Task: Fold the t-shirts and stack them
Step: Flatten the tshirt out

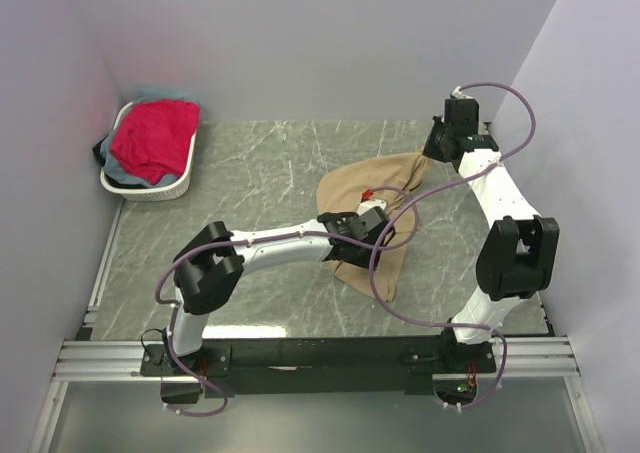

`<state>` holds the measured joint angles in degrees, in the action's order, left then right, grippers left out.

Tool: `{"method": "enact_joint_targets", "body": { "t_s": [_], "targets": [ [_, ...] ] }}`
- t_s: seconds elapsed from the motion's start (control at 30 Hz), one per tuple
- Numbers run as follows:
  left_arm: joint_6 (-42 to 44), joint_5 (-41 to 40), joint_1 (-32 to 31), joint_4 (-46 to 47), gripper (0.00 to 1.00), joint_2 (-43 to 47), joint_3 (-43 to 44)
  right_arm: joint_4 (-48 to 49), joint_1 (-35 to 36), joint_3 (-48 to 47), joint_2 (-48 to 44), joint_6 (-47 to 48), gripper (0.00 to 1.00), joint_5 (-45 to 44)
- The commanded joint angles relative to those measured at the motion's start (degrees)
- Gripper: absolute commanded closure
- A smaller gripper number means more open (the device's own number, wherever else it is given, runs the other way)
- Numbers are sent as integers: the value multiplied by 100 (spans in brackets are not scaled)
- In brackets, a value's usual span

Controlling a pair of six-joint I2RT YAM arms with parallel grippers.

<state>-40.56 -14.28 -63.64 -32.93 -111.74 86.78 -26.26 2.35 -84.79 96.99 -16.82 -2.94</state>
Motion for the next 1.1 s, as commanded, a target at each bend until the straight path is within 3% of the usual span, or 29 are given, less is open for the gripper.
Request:
{"method": "enact_joint_targets", "body": {
  "t_s": [0.0, 0.4, 0.53, 0.6, 0.63, 0.83, 1.07],
  "targets": [
    [48, 171, -70, 313, 43, -198, 444, 156, -24, -116, 57, 47, 100, 74],
    [21, 23, -114, 340, 48, -963, 946, 156, -33, -134, 101, 73, 100, 92],
    [-14, -110, -123, 217, 76, -1139, 981, 156, -24, -125, 101, 73, 100, 92],
    [-22, -197, -123, 138, 99, -1157, 990, 148, -42, -116, 101, 82, 100, 92],
    [-5, -319, -123, 68, 99, -1139, 990, 139, -33, -116, 92, 74, 100, 83],
    [-145, -1031, -26, -407, 99, 168, 202, 95, -42, 15, -136, 30, 100, -250],
    [-839, -2349, 457, -1425, 99, 3364, -1057, 104, -42, 507, -1198, -225, 100, -295]
  ]
}}
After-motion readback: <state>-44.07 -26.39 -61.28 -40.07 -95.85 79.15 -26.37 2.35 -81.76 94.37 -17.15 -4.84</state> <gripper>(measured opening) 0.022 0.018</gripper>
